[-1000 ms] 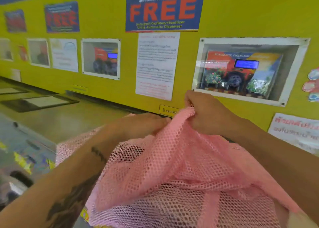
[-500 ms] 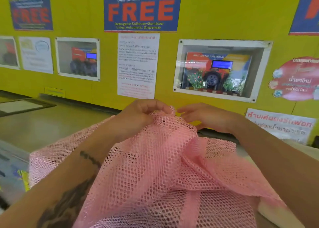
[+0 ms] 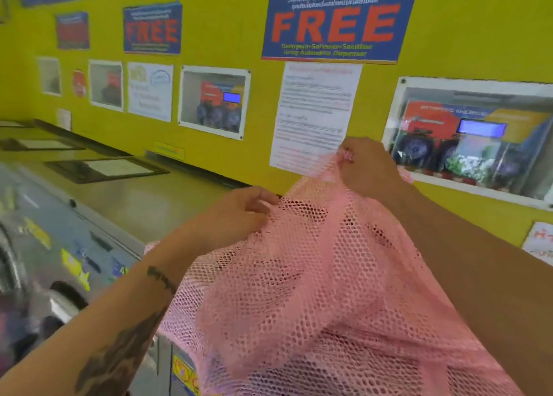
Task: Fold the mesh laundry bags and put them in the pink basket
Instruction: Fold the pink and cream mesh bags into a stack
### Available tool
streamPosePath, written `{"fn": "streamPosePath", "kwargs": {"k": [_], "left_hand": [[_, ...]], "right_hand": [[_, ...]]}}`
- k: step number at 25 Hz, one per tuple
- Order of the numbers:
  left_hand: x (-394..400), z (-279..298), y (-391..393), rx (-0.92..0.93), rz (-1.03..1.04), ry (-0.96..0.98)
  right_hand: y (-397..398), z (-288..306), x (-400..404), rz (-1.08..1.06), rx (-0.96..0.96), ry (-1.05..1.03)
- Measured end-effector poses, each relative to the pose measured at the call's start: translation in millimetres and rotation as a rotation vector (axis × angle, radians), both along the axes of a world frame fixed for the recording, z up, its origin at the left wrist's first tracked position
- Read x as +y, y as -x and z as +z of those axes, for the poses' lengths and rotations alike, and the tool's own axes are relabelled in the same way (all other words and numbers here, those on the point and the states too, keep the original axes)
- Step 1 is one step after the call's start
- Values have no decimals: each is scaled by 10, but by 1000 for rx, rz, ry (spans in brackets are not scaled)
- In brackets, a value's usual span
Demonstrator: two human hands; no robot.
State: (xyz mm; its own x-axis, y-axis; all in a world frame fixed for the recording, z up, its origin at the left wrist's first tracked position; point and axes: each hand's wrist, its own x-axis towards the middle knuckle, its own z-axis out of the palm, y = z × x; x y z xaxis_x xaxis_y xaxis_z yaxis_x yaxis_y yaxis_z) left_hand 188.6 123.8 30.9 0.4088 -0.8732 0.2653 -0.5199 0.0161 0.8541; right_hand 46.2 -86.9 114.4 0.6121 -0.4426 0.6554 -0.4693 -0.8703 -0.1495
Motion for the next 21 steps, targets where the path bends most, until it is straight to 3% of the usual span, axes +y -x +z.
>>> {"fn": "streamPosePath", "kwargs": {"k": [2,5,7,10,12,13,14,16,18,21], "left_hand": [[105,-48,-106,120,-88,-98],[168,-197,-236,-3,-155,-246],[202,-267,-356,-22,-122,-190],[308,-228,-705,7,38,-23],[390,-193,-952,-80,205,-32],[421,-213,-1065,-171,283,-133],[440,-268,-1155,-273,353,-291],[443,-388,-1175,-433,481,-514],[330,-422,-1063,-507,533,-408],[27,-411,-804,-615,347,-121]], "right_hand": [[-271,29,-17,-7,6,19],[-639,-99,5,-120,258,138],[-798,-199,30,-168,349,177],[-1091,-235,39,-207,238,136],[-1375,-284,44,-134,157,-9],[-1521,-341,83,-40,194,-162],[-1637,-440,112,57,285,-310],[-1748,-649,153,168,472,-396],[-1731,-762,177,187,526,-346],[-1558,-747,83,102,666,-340]]}}
